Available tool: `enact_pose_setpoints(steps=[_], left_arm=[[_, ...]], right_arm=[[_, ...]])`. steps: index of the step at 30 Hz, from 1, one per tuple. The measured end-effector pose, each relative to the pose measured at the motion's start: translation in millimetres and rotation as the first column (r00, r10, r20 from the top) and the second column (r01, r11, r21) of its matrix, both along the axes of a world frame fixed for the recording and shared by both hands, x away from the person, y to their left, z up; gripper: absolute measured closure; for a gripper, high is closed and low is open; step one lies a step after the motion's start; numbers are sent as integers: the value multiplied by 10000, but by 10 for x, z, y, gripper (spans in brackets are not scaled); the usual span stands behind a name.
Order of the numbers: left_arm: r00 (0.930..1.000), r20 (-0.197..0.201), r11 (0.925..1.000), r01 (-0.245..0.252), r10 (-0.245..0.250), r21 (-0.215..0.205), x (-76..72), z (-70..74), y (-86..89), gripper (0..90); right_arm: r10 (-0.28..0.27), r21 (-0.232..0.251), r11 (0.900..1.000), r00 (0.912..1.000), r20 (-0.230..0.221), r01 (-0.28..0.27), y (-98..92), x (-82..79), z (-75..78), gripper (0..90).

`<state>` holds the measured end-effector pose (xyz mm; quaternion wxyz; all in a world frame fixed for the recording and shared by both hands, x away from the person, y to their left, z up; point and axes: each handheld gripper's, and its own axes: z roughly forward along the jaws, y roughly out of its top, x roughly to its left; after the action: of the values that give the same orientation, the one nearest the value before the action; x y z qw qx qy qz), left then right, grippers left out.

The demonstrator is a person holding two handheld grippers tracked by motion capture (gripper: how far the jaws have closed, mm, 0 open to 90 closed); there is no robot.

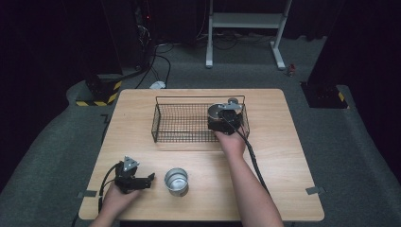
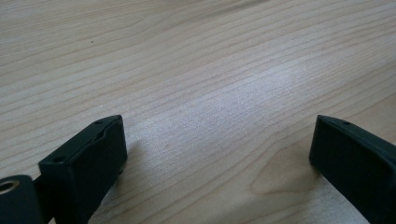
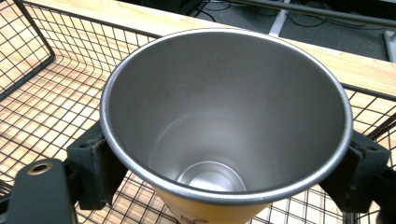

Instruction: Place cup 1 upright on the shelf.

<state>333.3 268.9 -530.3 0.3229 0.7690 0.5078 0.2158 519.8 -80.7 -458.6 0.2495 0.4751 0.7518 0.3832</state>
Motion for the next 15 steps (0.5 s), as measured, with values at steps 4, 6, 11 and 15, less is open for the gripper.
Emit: enact_pose_setpoints(steps=[4,6,11,15], left_arm=[[10000,2,10000,-3,3,-4,0,0,0,43],[10000,0,10000,0,0,-1,0,0,0,43],[10000,0,10000,0,0,0,0,0,0,43],[10000,1,10000,-2,2,-2,0,0,0,43]], right_arm=[[-20,-13,10000,10000,-68,20,19,-4,-18,143],[16,-47,10000,10000,-64,-17,19,-4,-30,142],[53,-55,10000,9999,-113,-54,21,-12,-38,142],[61,-55,10000,10000,-68,-61,9,-21,-48,141]])
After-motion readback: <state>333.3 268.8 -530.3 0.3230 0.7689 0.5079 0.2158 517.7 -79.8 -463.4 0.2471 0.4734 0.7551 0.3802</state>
